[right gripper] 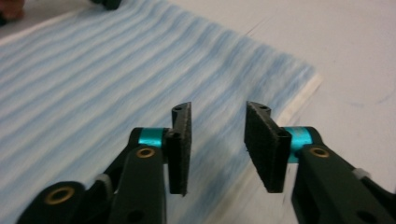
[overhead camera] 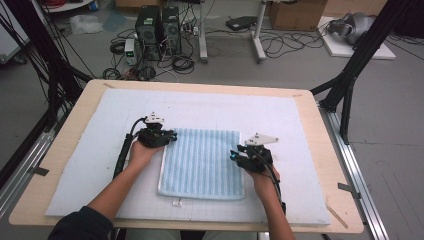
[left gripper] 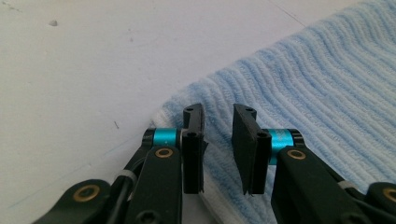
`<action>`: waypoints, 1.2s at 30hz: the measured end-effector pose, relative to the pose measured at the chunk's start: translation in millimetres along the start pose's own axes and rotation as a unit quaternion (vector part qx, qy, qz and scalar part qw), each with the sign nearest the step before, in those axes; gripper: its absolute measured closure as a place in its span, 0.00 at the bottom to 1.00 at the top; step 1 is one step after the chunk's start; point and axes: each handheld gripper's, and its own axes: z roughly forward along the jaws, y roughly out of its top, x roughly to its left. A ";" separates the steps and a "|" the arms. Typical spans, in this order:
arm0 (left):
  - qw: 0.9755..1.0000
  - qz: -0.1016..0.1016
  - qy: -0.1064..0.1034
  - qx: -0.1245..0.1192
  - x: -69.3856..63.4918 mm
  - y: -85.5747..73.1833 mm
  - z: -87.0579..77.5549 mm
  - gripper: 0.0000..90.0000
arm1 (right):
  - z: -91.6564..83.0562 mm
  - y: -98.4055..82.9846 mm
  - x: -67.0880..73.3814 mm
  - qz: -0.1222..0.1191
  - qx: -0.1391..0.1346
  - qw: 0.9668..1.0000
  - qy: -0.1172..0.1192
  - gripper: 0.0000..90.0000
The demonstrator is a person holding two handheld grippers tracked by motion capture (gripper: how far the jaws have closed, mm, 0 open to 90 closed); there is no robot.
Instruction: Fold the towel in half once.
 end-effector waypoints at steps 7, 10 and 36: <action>1.000 -0.008 -0.005 -0.003 1.4 -0.6 0.0 0.82 | 51.4 20.4 -21.8 0.037 0.048 0.998 -0.018 0.79; 1.000 -0.010 -0.005 -0.004 1.3 -0.7 0.1 0.82 | 56.2 20.5 -28.4 0.039 0.050 0.998 -0.030 0.79; 0.992 -0.007 -0.051 -0.119 16.1 -11.5 -51.6 0.49 | -22.5 -5.1 -40.1 0.063 -0.032 0.996 -0.059 0.38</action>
